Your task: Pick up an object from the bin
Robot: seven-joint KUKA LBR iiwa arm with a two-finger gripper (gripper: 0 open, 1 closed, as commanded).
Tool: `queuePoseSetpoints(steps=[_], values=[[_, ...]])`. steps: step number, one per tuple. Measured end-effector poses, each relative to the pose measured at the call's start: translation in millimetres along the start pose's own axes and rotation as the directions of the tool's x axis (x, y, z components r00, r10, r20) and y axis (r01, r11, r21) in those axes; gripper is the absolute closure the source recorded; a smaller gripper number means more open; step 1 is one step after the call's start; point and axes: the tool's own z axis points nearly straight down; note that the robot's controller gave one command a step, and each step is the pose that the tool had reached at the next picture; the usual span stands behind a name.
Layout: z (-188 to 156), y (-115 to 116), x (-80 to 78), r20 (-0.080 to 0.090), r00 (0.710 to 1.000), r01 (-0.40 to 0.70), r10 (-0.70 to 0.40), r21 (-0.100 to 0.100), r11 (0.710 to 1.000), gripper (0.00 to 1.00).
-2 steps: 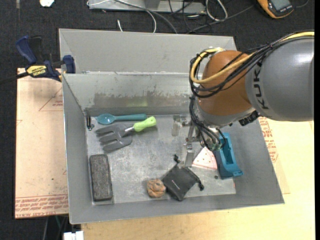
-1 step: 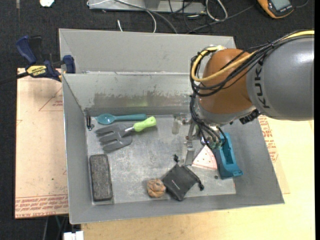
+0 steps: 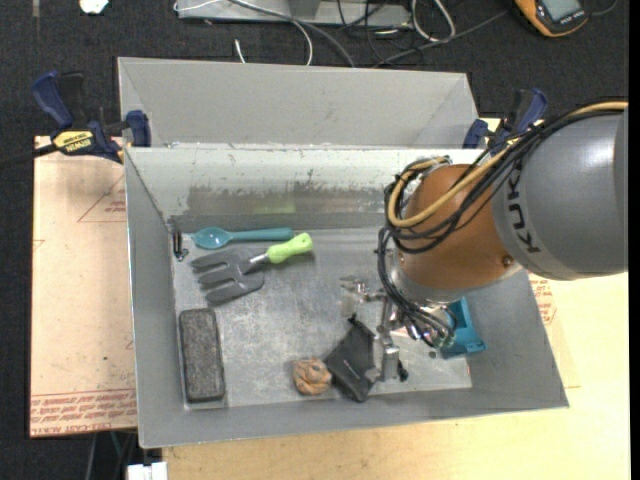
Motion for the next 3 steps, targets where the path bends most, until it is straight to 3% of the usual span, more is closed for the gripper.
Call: queuePoseSetpoints(steps=[1,2,3], values=[[7,0,19.7,-0.006,0.99,0.139,-0.139,-0.002,0.99,0.0],[3,23,29.0,-0.004,0.995,0.099,-0.099,-0.002,0.995,0.0],[25,12,18.1,0.002,0.947,0.322,-0.322,0.0,0.947,0.0]])
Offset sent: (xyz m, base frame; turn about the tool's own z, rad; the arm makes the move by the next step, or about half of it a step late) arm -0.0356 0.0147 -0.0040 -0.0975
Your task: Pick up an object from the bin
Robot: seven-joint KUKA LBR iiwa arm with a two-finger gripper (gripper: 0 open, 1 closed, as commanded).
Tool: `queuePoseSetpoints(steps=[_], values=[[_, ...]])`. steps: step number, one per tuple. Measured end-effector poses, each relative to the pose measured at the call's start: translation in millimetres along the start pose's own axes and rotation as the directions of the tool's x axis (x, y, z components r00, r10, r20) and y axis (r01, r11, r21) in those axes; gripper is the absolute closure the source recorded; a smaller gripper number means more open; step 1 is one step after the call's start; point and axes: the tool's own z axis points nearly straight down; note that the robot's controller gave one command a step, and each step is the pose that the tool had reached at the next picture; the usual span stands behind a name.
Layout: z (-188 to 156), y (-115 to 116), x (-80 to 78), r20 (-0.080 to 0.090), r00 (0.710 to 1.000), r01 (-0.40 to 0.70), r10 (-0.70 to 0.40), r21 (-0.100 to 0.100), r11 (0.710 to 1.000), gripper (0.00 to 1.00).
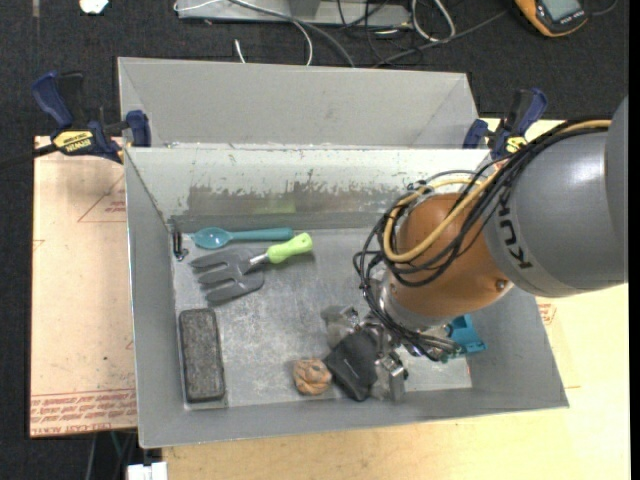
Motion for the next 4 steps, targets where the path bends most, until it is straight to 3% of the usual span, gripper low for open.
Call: queuePoseSetpoints(steps=[1,2,3,4], values=[[8,3,4.3,-0.008,0.933,-0.36,0.36,-0.001,0.933,1.0],[8,3,4.3,-0.008,0.933,-0.36,0.36,-0.001,0.933,1.0],[-8,5,6.8,-0.018,0.933,-0.361,0.36,-0.003,0.933,1.0],[-50,4,3.7,-0.007,0.933,-0.36,0.36,-0.002,0.933,1.0]])
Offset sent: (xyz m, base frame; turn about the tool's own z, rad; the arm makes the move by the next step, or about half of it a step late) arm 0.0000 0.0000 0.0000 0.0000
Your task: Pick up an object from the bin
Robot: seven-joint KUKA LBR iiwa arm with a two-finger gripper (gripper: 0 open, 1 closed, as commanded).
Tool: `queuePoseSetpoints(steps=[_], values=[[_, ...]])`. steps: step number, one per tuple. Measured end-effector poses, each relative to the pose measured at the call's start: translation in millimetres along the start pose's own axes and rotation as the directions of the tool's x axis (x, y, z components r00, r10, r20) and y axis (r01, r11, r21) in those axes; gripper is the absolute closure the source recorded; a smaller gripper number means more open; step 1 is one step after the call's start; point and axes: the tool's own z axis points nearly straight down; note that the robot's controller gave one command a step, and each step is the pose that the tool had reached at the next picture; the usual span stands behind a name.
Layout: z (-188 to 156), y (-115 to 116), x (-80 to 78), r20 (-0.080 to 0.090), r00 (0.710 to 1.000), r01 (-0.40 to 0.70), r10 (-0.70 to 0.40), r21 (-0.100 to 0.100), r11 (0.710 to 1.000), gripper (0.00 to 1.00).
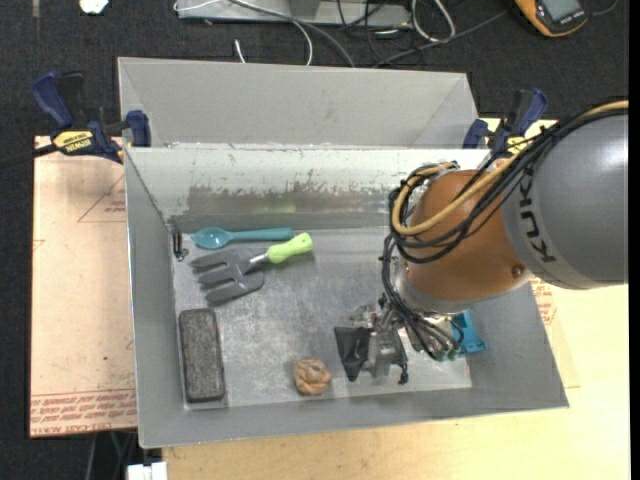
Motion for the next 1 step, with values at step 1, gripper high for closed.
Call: queuePoseSetpoints(steps=[1], values=[[-14.9,0.6,0.1,-0.001,1.0,0.0,0.0,-0.001,1.0,1.0]])
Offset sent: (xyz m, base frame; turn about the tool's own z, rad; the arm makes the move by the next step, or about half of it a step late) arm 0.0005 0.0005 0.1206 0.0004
